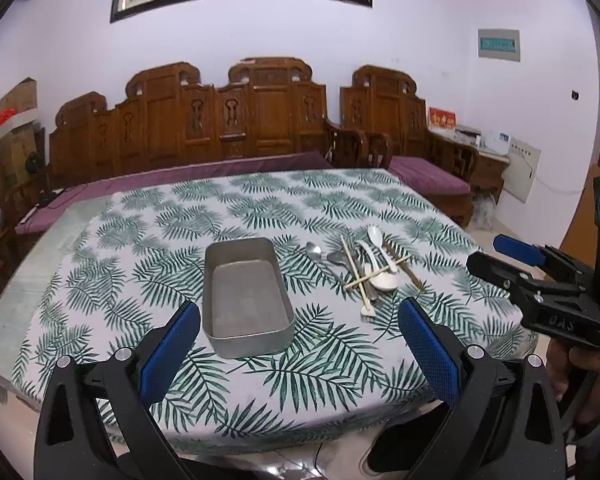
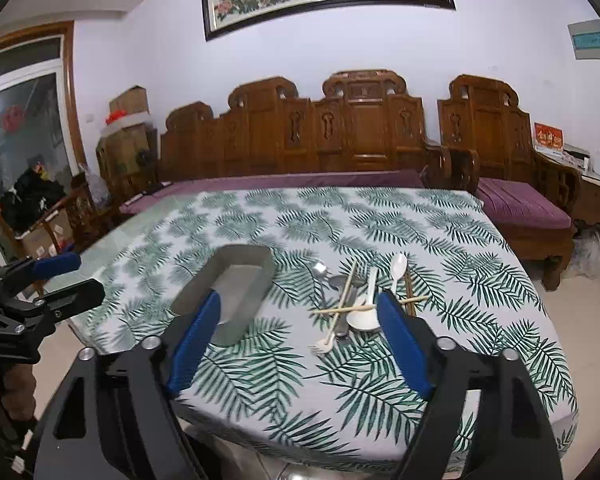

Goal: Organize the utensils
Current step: 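Move the left tool to the utensil pile and grasp a wooden chopstick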

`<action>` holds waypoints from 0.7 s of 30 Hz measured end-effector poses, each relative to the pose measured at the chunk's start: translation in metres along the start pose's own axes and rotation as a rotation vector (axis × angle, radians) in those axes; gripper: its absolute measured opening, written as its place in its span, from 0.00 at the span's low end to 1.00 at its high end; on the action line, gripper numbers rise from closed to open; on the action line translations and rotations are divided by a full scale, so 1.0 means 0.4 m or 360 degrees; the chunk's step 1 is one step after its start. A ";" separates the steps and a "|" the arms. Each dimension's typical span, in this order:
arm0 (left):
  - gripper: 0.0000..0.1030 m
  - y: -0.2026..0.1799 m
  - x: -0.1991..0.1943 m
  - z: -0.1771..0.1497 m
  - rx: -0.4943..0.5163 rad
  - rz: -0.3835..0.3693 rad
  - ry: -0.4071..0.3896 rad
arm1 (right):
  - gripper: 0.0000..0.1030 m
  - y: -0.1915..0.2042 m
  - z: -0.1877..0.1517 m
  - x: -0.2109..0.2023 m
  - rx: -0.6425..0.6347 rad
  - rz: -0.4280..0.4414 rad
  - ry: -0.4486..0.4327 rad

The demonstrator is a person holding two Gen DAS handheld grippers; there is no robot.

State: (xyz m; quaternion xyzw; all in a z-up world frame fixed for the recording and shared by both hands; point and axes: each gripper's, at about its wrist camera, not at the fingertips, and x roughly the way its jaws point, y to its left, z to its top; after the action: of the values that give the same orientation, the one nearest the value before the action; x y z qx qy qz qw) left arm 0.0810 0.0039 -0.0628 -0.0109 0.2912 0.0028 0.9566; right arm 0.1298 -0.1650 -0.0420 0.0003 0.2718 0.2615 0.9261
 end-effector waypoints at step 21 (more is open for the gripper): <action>0.70 -0.066 0.271 0.062 0.0098 -0.0214 0.0223 | 0.40 -0.198 0.045 0.247 0.0092 -0.0087 0.0189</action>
State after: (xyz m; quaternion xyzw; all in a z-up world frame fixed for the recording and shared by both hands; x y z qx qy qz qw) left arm 0.1851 -0.0221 -0.1023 -0.0011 0.3560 -0.0712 0.9318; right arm 0.2481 -0.1829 -0.0877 0.0041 0.3335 0.2275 0.9149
